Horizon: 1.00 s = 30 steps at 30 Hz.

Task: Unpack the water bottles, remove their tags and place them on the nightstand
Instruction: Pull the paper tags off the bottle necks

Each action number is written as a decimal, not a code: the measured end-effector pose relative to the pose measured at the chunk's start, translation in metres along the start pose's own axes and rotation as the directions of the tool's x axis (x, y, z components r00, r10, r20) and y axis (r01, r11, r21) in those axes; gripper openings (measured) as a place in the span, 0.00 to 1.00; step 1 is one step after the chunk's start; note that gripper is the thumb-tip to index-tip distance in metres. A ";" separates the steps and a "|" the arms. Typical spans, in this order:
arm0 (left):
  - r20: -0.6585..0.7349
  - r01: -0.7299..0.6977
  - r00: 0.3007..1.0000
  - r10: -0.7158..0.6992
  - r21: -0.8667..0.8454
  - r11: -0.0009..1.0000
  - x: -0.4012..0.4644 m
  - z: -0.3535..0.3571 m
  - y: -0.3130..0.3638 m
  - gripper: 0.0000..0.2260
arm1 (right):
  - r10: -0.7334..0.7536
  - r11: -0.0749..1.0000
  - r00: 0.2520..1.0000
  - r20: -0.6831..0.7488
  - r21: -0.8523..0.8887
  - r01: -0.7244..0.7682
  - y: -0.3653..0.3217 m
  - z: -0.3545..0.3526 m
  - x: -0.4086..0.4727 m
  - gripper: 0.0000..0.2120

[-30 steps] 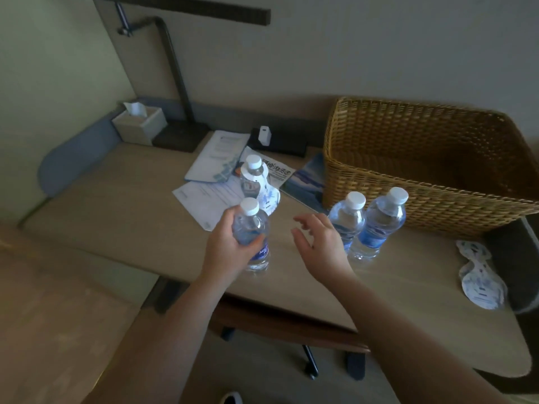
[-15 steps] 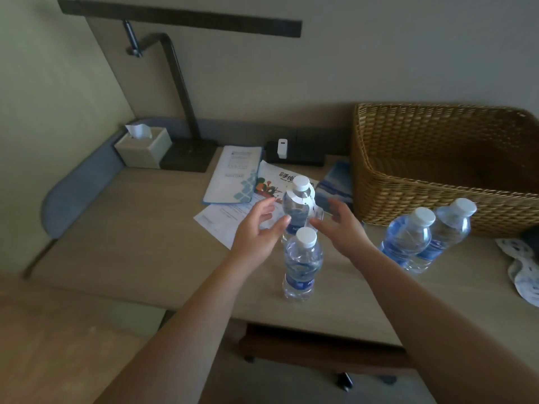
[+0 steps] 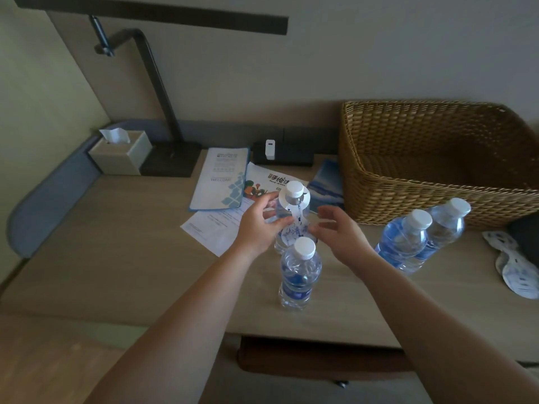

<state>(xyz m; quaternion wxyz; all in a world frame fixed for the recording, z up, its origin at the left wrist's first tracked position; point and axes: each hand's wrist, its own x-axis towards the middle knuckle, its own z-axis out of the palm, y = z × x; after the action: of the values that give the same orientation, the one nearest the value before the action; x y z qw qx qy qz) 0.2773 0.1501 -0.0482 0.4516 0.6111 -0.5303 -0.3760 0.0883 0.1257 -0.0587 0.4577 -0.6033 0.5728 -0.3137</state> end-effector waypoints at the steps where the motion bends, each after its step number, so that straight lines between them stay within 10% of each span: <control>1: 0.000 -0.005 1.000 0.005 0.009 1.000 0.000 0.000 0.000 0.26 | 0.002 0.999 1.000 0.022 -0.034 -0.002 -0.002 0.003 0.000 0.21; 6: -0.015 0.009 1.000 -0.009 0.004 1.000 0.001 0.001 0.000 0.23 | -0.035 0.997 0.999 0.000 -0.071 0.035 -0.004 0.000 0.000 0.03; 30: -0.026 0.075 0.997 -0.072 0.152 0.986 -0.003 0.003 0.028 0.29 | -0.175 0.972 0.976 -0.130 0.138 0.192 -0.063 -0.047 -0.010 0.01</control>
<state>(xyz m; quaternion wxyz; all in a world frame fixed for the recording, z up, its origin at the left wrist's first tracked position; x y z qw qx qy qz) 0.2654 0.1520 -0.0228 0.3948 0.6669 -0.5299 -0.3444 0.0700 0.1220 0.0185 0.4361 -0.5983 0.5152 -0.4316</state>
